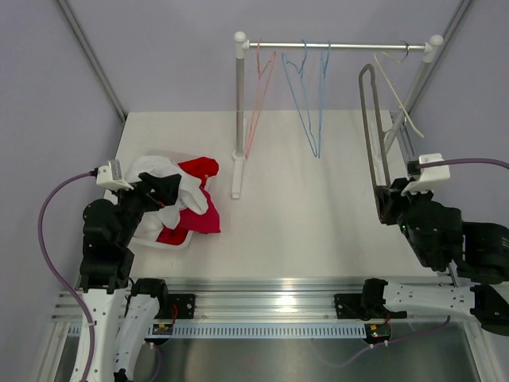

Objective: Remove the t-shirt from the hanger

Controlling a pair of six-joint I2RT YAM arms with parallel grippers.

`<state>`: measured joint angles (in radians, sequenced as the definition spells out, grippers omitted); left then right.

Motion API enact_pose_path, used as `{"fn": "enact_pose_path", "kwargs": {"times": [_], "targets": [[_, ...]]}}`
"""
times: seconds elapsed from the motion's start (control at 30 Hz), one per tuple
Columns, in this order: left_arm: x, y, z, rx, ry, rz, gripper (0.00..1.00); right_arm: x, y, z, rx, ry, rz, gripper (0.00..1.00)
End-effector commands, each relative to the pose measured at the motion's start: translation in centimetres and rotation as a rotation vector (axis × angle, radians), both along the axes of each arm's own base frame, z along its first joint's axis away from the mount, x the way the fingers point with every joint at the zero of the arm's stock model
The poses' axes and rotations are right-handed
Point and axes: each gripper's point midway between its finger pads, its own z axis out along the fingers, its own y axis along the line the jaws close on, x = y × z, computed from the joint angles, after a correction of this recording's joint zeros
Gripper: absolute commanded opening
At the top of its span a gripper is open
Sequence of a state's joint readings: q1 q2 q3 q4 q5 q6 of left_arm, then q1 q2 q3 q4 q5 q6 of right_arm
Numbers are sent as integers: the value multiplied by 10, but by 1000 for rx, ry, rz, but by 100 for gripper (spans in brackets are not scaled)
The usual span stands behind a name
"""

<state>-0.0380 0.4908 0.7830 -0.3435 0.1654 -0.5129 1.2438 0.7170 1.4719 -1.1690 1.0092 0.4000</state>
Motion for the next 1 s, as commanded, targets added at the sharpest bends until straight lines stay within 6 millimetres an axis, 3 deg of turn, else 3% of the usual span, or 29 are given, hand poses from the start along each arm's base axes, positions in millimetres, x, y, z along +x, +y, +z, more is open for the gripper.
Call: {"fn": "enact_pose_path", "kwargs": {"times": [0.0, 0.13, 0.17, 0.2, 0.27, 0.3, 0.4, 0.43, 0.5, 0.53, 0.57, 0.63, 0.7, 0.73, 0.8, 0.83, 0.97], "targets": [[-23, -33, 32, 33, -111, -205, 99, 16, -5, 3, -152, -29, -157, 0], [-50, -41, 68, 79, -200, -260, 99, 28, 3, 0, -196, -14, -153, 0], [-56, -40, 76, 93, -222, -257, 99, 33, 21, -5, -161, 0, -94, 0], [-61, -41, 83, 96, -243, -264, 99, 41, 13, -9, -180, 16, -132, 0], [-77, -47, 96, 102, -286, -312, 99, 56, 22, -20, -198, 48, -128, 0], [-82, -49, 98, 105, -294, -327, 99, 63, 17, -23, -216, 56, -155, 0], [-91, -53, 89, 99, -276, -363, 99, 80, 34, -28, -214, 77, -129, 0], [-94, -56, 86, 92, -274, -380, 99, 88, 29, -28, -216, 82, -162, 0], [-99, -63, 75, 92, -264, -432, 99, 106, 40, -34, -198, 101, -147, 0], [-103, -67, 71, 95, -264, -464, 99, 115, 32, -34, -176, 106, -178, 0], [-110, -70, 69, 109, -285, -495, 99, 127, 42, -31, -130, 93, -146, 0], [-116, -77, 53, 134, -279, -557, 99, 141, 43, -22, -71, 69, -143, 0], [-135, -89, 42, 161, -312, -677, 99, 163, 40, -18, -47, 67, -155, 0], [-139, -96, 24, 177, -294, -738, 99, 169, 38, -5, -33, 42, -160, 0], [-150, -98, 9, 181, -291, -779, 99, 186, 34, -7, -52, 59, -180, 0], [-147, -99, -6, 181, -264, -784, 99, 189, 32, 4, -42, 38, -186, 0], [-155, -101, -15, 145, -260, -806, 99, 209, 37, 7, -41, 43, -134, 0]]}}
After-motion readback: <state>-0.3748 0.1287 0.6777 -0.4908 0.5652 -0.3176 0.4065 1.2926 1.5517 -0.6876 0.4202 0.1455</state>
